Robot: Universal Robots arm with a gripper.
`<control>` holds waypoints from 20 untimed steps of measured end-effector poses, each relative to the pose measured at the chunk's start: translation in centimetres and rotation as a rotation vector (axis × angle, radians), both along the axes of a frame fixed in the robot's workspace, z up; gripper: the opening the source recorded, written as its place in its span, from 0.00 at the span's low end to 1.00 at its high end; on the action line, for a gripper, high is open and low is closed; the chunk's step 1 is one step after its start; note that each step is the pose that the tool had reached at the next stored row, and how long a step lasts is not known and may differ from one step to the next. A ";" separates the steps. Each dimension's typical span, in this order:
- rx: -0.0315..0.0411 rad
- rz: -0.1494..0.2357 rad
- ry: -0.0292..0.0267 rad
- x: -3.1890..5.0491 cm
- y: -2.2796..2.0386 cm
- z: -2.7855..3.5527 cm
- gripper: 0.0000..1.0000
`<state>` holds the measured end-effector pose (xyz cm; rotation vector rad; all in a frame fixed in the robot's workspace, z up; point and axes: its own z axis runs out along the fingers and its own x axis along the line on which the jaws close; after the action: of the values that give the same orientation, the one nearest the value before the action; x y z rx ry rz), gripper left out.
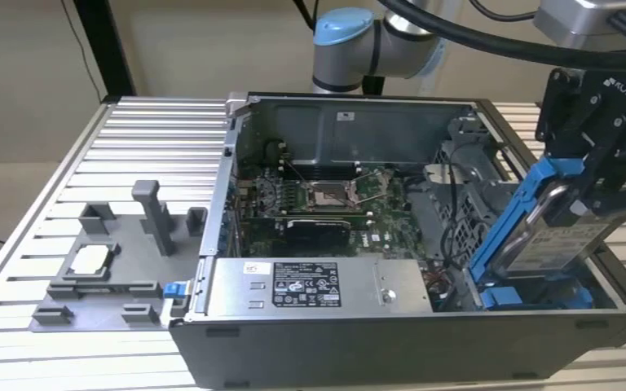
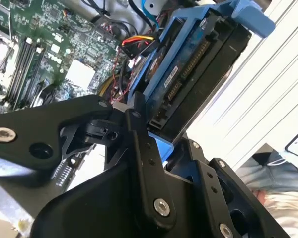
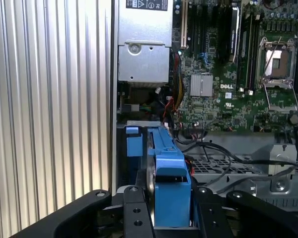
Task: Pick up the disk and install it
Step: 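Insert the disk into the insertion slot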
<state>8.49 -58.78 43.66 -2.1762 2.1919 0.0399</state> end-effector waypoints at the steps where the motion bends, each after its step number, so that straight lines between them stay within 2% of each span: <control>1: 0.0001 0.000 -0.0010 0.00 0.00 0.00 0.00; 4: -0.0003 0.000 -0.0042 -0.01 -0.06 0.01 0.00; 10: 0.0000 0.002 -0.0054 -0.01 -0.50 -0.09 0.00; 13: -0.0003 0.007 -0.0075 0.01 -0.56 -0.17 0.00; 15: -0.0005 0.011 -0.0111 0.01 -0.58 -0.18 0.00; 18: -0.0002 0.011 -0.0123 0.00 -0.58 -0.20 0.00; 19: 0.0000 0.011 -0.0223 -0.01 -0.58 -0.21 0.00; 20: -0.0003 0.011 -0.0394 -0.01 -0.58 -0.21 0.00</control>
<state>8.47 -59.36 43.45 -2.1698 2.1596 -0.0028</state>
